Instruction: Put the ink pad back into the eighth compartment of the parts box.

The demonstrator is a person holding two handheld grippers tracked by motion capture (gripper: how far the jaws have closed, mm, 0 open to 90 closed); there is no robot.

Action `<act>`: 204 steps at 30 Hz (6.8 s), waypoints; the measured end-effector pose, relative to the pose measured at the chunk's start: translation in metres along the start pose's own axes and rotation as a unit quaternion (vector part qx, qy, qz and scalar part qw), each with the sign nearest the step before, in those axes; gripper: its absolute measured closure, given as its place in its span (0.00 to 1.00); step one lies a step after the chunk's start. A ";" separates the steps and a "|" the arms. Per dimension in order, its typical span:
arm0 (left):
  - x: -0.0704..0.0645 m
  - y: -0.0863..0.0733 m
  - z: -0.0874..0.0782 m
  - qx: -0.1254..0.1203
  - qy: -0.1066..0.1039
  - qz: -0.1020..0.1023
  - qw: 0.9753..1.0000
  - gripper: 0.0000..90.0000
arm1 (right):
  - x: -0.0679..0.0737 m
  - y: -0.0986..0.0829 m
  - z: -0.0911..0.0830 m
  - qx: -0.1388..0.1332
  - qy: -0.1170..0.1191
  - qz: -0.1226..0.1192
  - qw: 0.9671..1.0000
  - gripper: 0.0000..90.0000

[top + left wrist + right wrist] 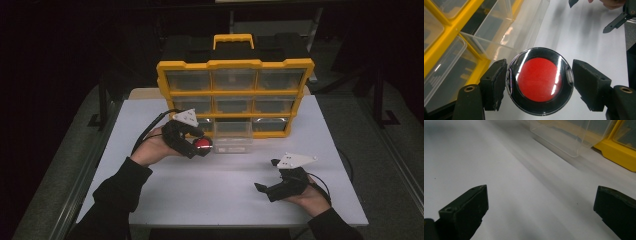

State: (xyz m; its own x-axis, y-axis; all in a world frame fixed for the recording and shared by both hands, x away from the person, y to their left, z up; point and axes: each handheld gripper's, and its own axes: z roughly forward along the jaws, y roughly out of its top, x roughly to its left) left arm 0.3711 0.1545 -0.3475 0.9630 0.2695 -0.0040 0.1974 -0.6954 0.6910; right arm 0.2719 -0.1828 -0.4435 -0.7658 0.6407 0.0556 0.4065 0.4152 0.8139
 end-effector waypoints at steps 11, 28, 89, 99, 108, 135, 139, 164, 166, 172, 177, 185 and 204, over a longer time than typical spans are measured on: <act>0.005 0.012 0.000 0.002 0.003 0.003 1.000 0.33 | 0.000 0.000 0.000 0.000 0.000 0.000 1.000 0.00; 0.010 0.036 0.008 0.009 0.001 0.015 1.000 0.33 | 0.001 0.000 -0.001 -0.001 0.001 0.000 1.000 0.00; 0.032 0.075 0.071 0.041 0.008 -0.004 0.999 0.30 | 0.001 0.000 -0.002 -0.005 0.006 -0.001 1.000 0.00; 0.030 0.077 0.061 0.019 0.009 -0.007 1.000 0.27 | 0.000 0.000 -0.001 -0.005 0.006 -0.001 1.000 0.00; 0.025 0.070 0.050 0.001 0.002 -0.009 1.000 0.26 | 0.002 0.000 -0.003 -0.006 0.004 -0.001 1.000 0.00; 0.010 0.013 0.015 -0.029 0.041 -0.044 0.998 0.08 | 0.001 0.000 0.000 0.000 0.004 -0.003 1.000 0.00; 0.009 0.004 0.012 -0.028 0.045 -0.046 0.998 0.04 | 0.001 0.000 0.000 0.000 0.004 -0.002 1.000 0.00; -0.015 -0.067 0.001 -0.076 0.067 -0.069 0.992 0.00 | 0.001 0.000 0.001 0.001 0.003 -0.002 1.000 0.00; -0.018 -0.072 0.001 -0.075 0.069 -0.069 0.992 0.00 | 0.001 0.000 0.001 0.001 0.003 -0.002 1.000 0.00; -0.023 -0.089 0.001 -0.082 0.076 -0.072 0.991 0.00 | 0.001 0.000 0.001 0.001 0.003 -0.002 1.000 0.00; -0.026 -0.102 -0.002 -0.094 0.083 -0.076 0.989 0.00 | 0.001 0.000 0.001 0.001 0.003 -0.002 1.000 0.00; -0.034 -0.124 -0.005 -0.104 0.091 -0.085 0.987 0.00 | 0.001 0.000 0.001 0.004 0.003 -0.003 1.000 0.00; -0.046 -0.166 -0.010 -0.108 0.108 -0.111 0.982 0.00 | 0.001 -0.001 0.002 0.007 0.002 -0.004 1.000 0.00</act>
State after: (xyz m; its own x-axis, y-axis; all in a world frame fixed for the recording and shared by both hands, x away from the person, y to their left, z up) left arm 0.2926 0.2639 -0.4552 0.8350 0.5492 -0.0339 0.3315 -0.4530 0.8276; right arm 0.2720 -0.1811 -0.4453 -0.7713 0.6344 0.0513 0.4070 0.4296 0.8061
